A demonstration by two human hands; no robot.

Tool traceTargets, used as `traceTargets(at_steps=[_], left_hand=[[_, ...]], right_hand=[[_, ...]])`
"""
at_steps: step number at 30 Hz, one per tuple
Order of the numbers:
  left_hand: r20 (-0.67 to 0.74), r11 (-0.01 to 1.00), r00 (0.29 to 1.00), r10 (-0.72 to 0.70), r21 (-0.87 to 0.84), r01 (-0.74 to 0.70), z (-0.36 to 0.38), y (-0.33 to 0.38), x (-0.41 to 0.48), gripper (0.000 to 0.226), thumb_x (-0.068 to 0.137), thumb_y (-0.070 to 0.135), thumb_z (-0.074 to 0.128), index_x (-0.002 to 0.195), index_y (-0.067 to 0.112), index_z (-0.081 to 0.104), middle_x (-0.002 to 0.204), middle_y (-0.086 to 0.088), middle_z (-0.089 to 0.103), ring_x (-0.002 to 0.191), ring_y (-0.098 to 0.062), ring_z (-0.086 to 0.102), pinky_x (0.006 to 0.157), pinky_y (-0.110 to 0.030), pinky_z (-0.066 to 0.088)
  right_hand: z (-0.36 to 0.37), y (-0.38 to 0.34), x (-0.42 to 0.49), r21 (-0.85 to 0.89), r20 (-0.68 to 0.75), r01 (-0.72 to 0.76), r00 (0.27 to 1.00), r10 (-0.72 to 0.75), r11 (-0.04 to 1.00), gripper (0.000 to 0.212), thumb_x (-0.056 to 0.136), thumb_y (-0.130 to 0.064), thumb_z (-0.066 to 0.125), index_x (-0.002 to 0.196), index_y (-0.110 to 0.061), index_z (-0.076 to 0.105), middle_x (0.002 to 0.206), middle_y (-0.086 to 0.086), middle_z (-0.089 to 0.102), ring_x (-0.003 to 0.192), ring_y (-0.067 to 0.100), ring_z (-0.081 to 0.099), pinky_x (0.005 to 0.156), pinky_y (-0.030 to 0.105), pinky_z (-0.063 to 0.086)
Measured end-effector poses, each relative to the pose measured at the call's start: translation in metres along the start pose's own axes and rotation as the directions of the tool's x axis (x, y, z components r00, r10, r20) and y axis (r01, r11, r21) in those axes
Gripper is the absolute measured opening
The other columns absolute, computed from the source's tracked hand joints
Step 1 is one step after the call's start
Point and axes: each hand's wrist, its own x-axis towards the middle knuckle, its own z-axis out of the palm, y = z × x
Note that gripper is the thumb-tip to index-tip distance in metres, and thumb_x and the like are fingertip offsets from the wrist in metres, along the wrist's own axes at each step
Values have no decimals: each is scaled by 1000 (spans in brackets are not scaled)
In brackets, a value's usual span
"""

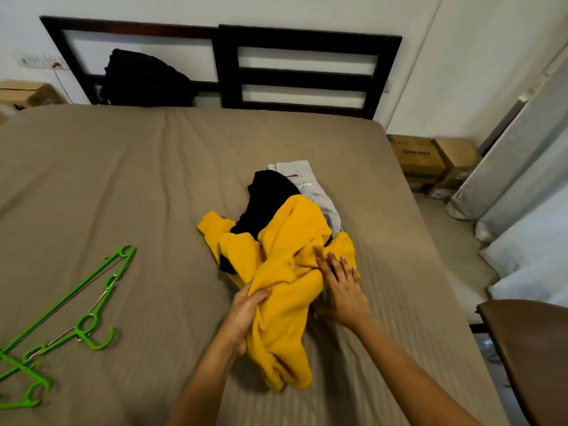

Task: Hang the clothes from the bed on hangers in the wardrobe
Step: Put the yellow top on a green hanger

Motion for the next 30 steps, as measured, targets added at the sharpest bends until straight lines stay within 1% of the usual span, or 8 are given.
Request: traceTargets(at_steps=[4, 8, 11, 15, 19, 24, 28, 30], left_hand=[[167, 999, 986, 3, 42, -10, -10, 30, -14, 71, 66, 38, 75, 129, 16, 52, 119, -9, 64, 104, -29, 63, 83, -38, 54], [-130, 939, 938, 320, 171, -297, -33, 68, -11, 133, 25, 79, 75, 135, 16, 36, 129, -8, 51, 110, -18, 55, 87, -27, 48], [-101, 666, 819, 565, 641, -380, -15, 68, -32, 117, 37, 86, 59, 127, 16, 40, 130, -9, 39, 120, -28, 45, 98, -37, 41], [194, 381, 910, 366, 861, -337, 68, 31, -77, 141, 30, 100, 38, 142, 16, 20, 144, -6, 29, 136, -28, 28, 111, -50, 22], [131, 722, 847, 515, 467, -511, 109, 33, -104, 116, 51, 79, 68, 139, 14, 28, 132, -8, 48, 123, -29, 48, 100, -52, 41], [-202, 720, 713, 672, 403, -565, 73, 100, -135, 31, 68, -1, 44, 91, 14, 59, 80, -6, 59, 81, -29, 56, 66, -33, 41], [244, 862, 906, 345, 300, -409, 46, 155, -181, 15, 78, 0, 55, 78, 14, 61, 71, -4, 62, 75, -23, 56, 60, -22, 49], [540, 857, 835, 101, 380, -349, 39, 180, -214, 22, 62, 20, 73, 80, 9, 67, 77, -8, 66, 72, -19, 61, 65, -26, 52]], right_hand=[[-34, -22, 19, 381, -264, 123, 964, -19, 917, 45, 81, -29, 50, 117, -4, 60, 124, 19, 59, 127, 18, 44, 105, 53, 36], [-105, -42, 10, 832, -283, 50, 896, 344, 553, 31, 85, -19, 41, 103, -1, 59, 95, 8, 63, 81, 1, 61, 73, 21, 49], [-166, -53, 14, 867, -158, -98, 877, 454, 489, 20, 96, -20, 42, 101, -12, 59, 101, 7, 61, 93, 17, 59, 81, 33, 48], [-253, -103, -5, 741, -59, -172, 946, 318, 649, 15, 99, -20, 41, 110, -18, 51, 97, -4, 54, 86, 8, 51, 66, 26, 41], [-322, -155, -46, 625, -127, -68, 974, 187, 778, 17, 96, -18, 45, 107, -21, 58, 97, -3, 59, 90, 13, 54, 74, 29, 45], [-420, -158, -108, 263, -45, -218, 970, 237, 940, 15, 86, -32, 60, 94, -22, 68, 98, 3, 68, 90, 19, 62, 86, 35, 50], [-461, -136, -148, -55, 406, -426, 817, 410, 903, 40, 75, -45, 71, 96, -11, 69, 92, 6, 73, 85, 26, 70, 82, 39, 57], [-471, -127, -161, -60, 467, -453, 775, 426, 889, 50, 66, -48, 72, 98, -10, 68, 91, 5, 75, 88, 28, 70, 84, 43, 56]])
